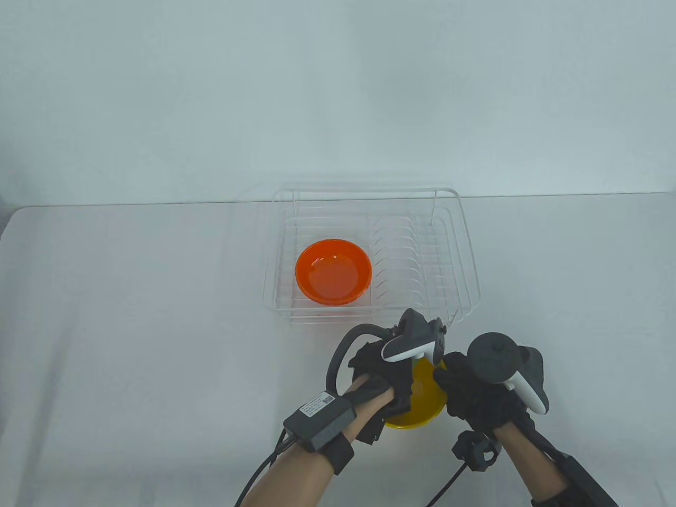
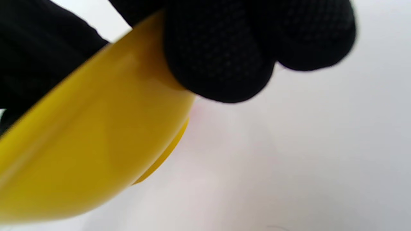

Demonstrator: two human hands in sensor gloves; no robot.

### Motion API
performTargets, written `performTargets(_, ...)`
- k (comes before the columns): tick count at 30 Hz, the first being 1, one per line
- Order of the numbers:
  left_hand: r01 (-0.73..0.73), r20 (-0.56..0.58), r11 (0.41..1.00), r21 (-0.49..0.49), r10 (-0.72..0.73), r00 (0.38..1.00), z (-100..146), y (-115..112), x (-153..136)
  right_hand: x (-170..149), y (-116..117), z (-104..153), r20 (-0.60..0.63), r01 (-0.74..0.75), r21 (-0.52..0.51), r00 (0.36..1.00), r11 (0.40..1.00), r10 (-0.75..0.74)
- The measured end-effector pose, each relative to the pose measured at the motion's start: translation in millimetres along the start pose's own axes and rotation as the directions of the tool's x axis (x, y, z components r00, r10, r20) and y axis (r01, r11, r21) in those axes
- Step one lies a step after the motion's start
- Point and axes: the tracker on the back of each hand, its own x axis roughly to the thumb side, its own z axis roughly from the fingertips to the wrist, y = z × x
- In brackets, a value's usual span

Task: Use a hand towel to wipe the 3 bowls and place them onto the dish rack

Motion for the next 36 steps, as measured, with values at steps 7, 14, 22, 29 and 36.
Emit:
performTargets(7,-0.286,0.165,0.923,-0.258,0.334,0.928,-8.3,-9.7,-2.6,-7.0,-1.9,-2.7,-0.024,0.047,-0.016,0.999,0.999,-0.047)
performTargets(14,0.074,0.053,0.950,-0.304,-0.060,0.997,1.2,-13.6,4.3,-4.8,-2.4,-2.1,-0.006,0.019,0.025,1.000,1.000,-0.019)
performTargets(22,0.188,-0.143,0.982,-0.016,-0.188,0.972,1.2,-3.2,12.4,-5.1,-3.7,-1.0,-0.013,0.033,0.031,0.999,0.999,-0.033)
performTargets(29,-0.214,0.021,0.977,0.010,0.214,0.977,-5.4,0.5,5.9,-7.0,-5.2,-1.3,-0.005,0.054,0.028,0.999,0.998,-0.054)
performTargets(36,-0.278,0.171,0.890,-0.360,0.356,0.919,-7.7,-6.5,-4.7,-12.0,-8.2,-3.4,-0.013,0.121,0.038,0.993,0.992,-0.120)
